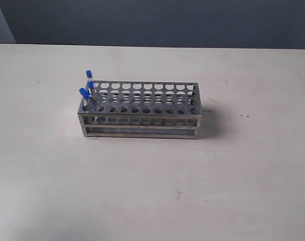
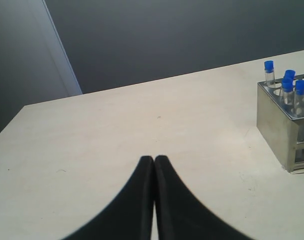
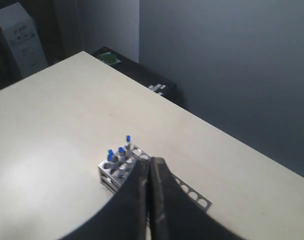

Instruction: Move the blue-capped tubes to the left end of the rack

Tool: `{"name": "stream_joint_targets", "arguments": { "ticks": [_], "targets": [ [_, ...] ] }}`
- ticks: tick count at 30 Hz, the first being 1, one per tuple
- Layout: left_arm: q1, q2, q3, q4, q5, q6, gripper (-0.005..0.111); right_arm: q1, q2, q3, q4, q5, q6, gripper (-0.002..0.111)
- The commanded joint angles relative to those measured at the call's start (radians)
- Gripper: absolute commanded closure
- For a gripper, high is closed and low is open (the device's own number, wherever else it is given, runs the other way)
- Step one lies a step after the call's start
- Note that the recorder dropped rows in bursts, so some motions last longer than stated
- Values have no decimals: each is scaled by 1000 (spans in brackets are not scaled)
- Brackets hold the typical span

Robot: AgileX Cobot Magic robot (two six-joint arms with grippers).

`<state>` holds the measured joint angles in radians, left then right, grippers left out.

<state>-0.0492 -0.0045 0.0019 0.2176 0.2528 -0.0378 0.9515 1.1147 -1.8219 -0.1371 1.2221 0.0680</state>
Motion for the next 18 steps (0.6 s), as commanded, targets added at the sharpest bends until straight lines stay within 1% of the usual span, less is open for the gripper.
{"name": "stream_joint_targets", "arguments": {
  "ticks": [1,3,8,11,15,18],
  "targets": [
    [-6,4,-2,4,-13,-3,106,-71,-178,260,-62,-103,1,109],
    [-6,4,-2,4,-13,-3,106,-164,-268,429,-44,-245,1,109],
    [-6,4,-2,4,-13,-3,106,-434,-536,976,29,-651,-48,109],
    [-6,4,-2,4,-13,-3,106,-555,-693,1277,63,-858,-55,109],
    [-6,4,-2,4,-13,-3,106,-663,-897,1618,97,-1128,-55,109],
    [-6,4,-2,4,-13,-3,106,-722,-1023,1773,137,-1195,-55,109]
  ]
}}
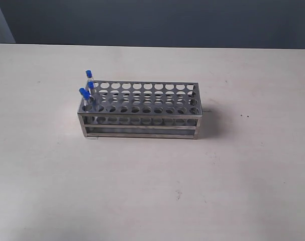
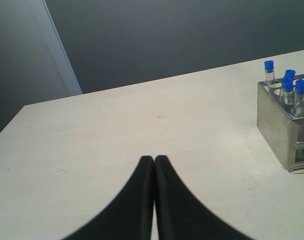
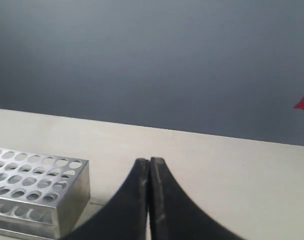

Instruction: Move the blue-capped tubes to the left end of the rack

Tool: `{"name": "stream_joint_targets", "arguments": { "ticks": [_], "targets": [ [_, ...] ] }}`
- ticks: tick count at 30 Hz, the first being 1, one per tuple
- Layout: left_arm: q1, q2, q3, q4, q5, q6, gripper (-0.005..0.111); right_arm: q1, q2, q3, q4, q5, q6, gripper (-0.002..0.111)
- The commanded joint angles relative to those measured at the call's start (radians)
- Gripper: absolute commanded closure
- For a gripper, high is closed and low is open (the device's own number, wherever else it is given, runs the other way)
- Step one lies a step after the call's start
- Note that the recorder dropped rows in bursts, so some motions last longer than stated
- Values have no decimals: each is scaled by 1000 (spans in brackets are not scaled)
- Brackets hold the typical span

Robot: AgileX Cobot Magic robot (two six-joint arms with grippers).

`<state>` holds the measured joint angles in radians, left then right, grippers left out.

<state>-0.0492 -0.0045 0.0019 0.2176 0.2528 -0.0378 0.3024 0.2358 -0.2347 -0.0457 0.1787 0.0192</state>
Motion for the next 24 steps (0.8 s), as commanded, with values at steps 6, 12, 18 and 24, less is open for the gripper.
{"name": "stream_joint_targets", "arguments": {
  "ticks": [6,12,18,24],
  "targets": [
    [-6,4,-2,4,-13,-3,106,-113,-236,235,108,-55,-6,109],
    [-6,4,-2,4,-13,-3,106,-113,-236,235,108,59,-6,109],
    [-6,4,-2,4,-13,-3,106,-113,-236,235,108,52,-6,109],
    [-6,4,-2,4,-13,-3,106,-113,-236,235,108,52,-5,109]
  ]
}}
